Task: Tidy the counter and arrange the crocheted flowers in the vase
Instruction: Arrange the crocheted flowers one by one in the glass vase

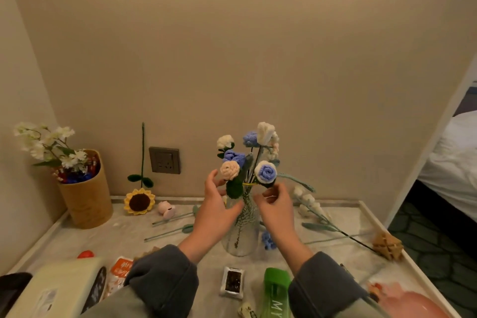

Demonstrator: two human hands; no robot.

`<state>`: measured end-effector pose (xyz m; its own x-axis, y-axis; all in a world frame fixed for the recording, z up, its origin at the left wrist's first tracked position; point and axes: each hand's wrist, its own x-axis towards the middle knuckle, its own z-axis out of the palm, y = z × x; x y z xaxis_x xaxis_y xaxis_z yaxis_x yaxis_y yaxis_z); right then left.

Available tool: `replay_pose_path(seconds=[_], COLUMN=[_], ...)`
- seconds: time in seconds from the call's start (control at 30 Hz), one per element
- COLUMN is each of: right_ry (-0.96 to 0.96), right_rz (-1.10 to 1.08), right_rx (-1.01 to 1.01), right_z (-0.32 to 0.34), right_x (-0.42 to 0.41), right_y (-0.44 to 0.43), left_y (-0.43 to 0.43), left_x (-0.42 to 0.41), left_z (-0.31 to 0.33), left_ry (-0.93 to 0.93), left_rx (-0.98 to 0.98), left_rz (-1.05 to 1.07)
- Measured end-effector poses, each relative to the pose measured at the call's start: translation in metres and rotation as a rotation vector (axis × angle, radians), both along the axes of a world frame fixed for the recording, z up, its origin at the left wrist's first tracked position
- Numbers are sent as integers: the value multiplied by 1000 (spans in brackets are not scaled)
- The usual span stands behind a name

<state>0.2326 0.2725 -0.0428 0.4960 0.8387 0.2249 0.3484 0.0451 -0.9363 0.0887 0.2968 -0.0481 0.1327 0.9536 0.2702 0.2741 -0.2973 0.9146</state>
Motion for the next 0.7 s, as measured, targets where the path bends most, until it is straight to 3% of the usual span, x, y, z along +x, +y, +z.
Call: replay_pose_path(seconds=[0.17, 0.27, 0.47, 0.7], right_ry=[45, 34, 8, -1], right_rz=[1, -18, -123, -48], right_rx=[-58, -62, -123, -231], right_z=[-12, -18, -37, -55], right_x=[-2, 4, 48, 119], right_y=[-9, -21, -57, -57], left_y=[8, 9, -8, 0], left_x=[3, 14, 65, 113], left_z=[-19, -33, -51, -72], left_ry=[209, 314, 276, 384], left_rx=[-179, -249, -280, -347], left_rz=[29, -106, -365, -330])
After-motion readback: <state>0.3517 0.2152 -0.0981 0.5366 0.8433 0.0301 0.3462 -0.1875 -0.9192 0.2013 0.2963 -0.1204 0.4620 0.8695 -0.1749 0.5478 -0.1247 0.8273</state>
